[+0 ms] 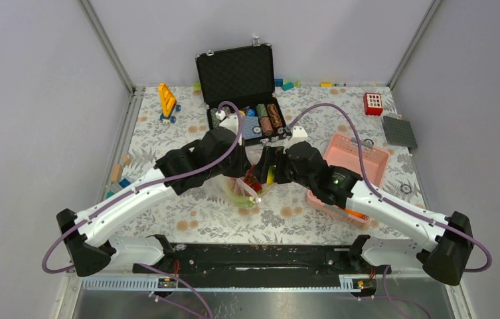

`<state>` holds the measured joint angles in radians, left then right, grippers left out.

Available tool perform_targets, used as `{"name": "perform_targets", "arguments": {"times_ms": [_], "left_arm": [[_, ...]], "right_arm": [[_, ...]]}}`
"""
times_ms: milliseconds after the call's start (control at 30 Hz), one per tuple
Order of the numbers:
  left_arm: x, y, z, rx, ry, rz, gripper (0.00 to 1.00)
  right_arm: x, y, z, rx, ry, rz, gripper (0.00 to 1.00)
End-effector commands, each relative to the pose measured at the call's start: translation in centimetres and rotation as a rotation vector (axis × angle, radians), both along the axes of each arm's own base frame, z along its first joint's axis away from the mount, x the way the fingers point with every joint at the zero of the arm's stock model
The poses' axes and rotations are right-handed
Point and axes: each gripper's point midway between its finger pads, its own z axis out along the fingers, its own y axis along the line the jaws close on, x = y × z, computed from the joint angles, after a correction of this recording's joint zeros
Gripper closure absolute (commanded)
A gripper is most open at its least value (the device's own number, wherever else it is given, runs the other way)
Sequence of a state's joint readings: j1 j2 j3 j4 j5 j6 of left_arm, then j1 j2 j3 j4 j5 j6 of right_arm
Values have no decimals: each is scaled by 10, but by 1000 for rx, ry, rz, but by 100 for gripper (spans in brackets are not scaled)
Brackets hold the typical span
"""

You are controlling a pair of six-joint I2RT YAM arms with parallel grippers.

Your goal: Place the food in the zip-top bag and seal the zipper

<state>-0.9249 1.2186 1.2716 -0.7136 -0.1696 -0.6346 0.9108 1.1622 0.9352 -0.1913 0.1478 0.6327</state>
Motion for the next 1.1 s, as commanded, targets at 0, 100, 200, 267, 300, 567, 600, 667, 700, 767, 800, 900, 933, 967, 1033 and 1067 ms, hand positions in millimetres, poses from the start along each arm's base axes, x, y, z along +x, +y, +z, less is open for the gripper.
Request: {"name": "perform_targets", "arguments": {"times_ms": [0, 100, 200, 267, 300, 567, 600, 667, 700, 767, 800, 900, 933, 967, 1033, 1067], "left_arm": [[7, -5, 35, -108, -85, 22, 100], [9, -4, 34, -105, -86, 39, 100], [9, -7, 33, -107, -79, 33, 100], [10, -8, 34, -109, -79, 35, 100], [10, -7, 34, -109, -82, 38, 100], [11, -3, 38, -113, -95, 53, 100], [12, -3, 38, -112, -96, 54, 100], [12, -3, 38, -111, -97, 55, 100], [12, -4, 37, -110, -96, 54, 100], [13, -4, 38, -108, -97, 52, 100], [13, -5, 38, -108, -98, 52, 100], [13, -5, 38, -107, -94, 51, 100], [13, -5, 38, -104, -93, 52, 100], [13, -1, 40, -98, -99, 63, 100], [14, 6, 42, -81, -108, 83, 100], [14, 11, 44, -70, -117, 96, 100]], "right_arm": [[8, -11, 36, -11, -87, -57, 0], [6, -8, 61, 43, -145, -21, 0], [0, 1, 82, 110, -189, 38, 0], [-2, 0, 89, 117, -202, 49, 1], [-2, -2, 90, 113, -209, 47, 0], [1, -65, 58, -21, -245, -150, 0], [1, -72, 49, -39, -237, -171, 0], [-1, -80, 32, -67, -213, -195, 0], [-2, -80, 23, -76, -196, -193, 0], [-5, -74, 9, -76, -152, -178, 3], [-7, -69, 4, -76, -133, -157, 6], [-5, -56, -6, -87, -99, -123, 22], [-3, -54, -9, -105, -94, -126, 31], [1, -55, -9, -145, -96, -131, 65], [1, -50, 6, -149, -124, -90, 100], [0, -46, 19, -134, -145, -57, 100]]}}
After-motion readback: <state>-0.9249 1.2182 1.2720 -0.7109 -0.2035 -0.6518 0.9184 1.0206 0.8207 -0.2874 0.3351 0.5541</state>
